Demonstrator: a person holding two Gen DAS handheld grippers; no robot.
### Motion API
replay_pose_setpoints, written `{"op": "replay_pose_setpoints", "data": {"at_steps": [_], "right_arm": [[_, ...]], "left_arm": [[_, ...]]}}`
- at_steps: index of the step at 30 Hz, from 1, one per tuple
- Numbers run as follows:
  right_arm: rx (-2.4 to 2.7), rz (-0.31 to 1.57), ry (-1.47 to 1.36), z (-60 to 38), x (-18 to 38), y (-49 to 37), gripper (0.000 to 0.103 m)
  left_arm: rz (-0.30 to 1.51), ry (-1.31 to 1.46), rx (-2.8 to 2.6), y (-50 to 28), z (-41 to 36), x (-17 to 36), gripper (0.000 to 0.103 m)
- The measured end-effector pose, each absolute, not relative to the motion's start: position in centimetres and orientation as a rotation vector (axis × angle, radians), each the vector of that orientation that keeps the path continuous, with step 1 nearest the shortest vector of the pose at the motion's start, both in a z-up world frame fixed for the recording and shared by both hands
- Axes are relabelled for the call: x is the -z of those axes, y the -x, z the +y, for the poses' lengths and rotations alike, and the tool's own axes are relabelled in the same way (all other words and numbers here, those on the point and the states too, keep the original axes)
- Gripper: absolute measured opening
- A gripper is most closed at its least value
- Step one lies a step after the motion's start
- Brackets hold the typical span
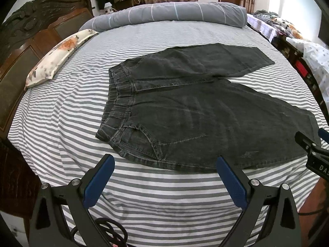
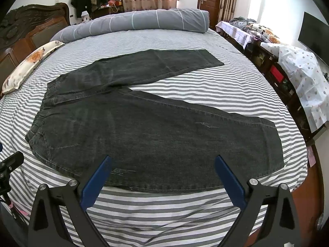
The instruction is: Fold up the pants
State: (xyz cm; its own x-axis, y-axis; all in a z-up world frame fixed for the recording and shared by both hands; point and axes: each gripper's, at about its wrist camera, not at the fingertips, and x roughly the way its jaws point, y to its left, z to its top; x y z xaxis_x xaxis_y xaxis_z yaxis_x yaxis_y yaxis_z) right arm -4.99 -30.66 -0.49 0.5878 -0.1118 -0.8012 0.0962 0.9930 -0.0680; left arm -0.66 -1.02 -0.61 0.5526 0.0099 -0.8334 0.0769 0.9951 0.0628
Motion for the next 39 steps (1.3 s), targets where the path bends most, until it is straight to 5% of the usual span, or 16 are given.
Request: {"op": "replay_pose_setpoints", "data": {"at_steps": [39], "right_arm": [[0.112,0.939,0.023,-30.81,0.83,4.92,0.098]], "left_arm": [[1.018,-0.087,0.049,0.24,-0.88,1.25,0.099]]}}
